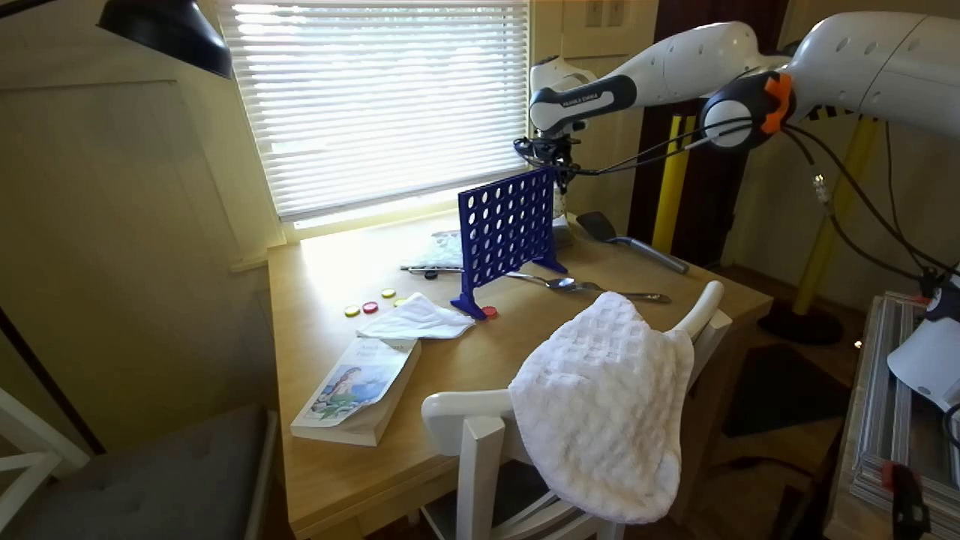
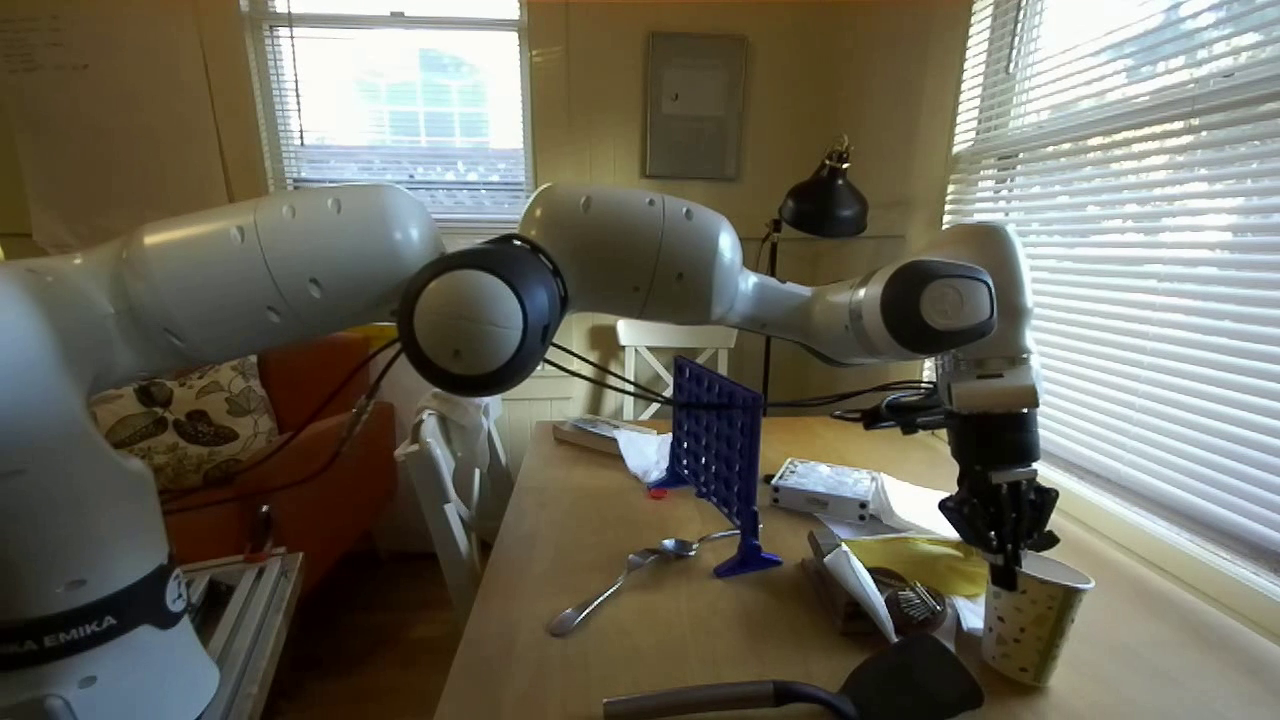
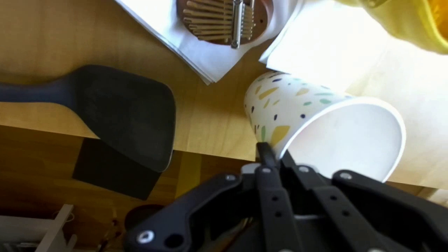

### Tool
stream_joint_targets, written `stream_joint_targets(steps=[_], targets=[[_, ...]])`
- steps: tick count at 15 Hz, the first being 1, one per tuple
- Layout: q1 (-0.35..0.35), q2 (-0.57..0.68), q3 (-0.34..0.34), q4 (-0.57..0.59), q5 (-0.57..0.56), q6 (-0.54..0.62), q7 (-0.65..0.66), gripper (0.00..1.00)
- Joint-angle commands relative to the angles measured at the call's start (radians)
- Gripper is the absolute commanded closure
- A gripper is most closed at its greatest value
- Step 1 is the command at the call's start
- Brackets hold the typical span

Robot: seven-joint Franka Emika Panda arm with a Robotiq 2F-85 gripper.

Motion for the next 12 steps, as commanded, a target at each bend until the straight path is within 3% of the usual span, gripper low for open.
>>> stream_joint_targets(steps=[1,10,12], targets=[[-0.021,0.01,0.032,0.019,0.038,0.025,-0.038,0.64],[0.004,-0.041,0.016,0.007,0.023,0.04,-0.04,0.02],[0.022,-0.06,0.017,0.016,0.021,0.033,-0.051,0.0]])
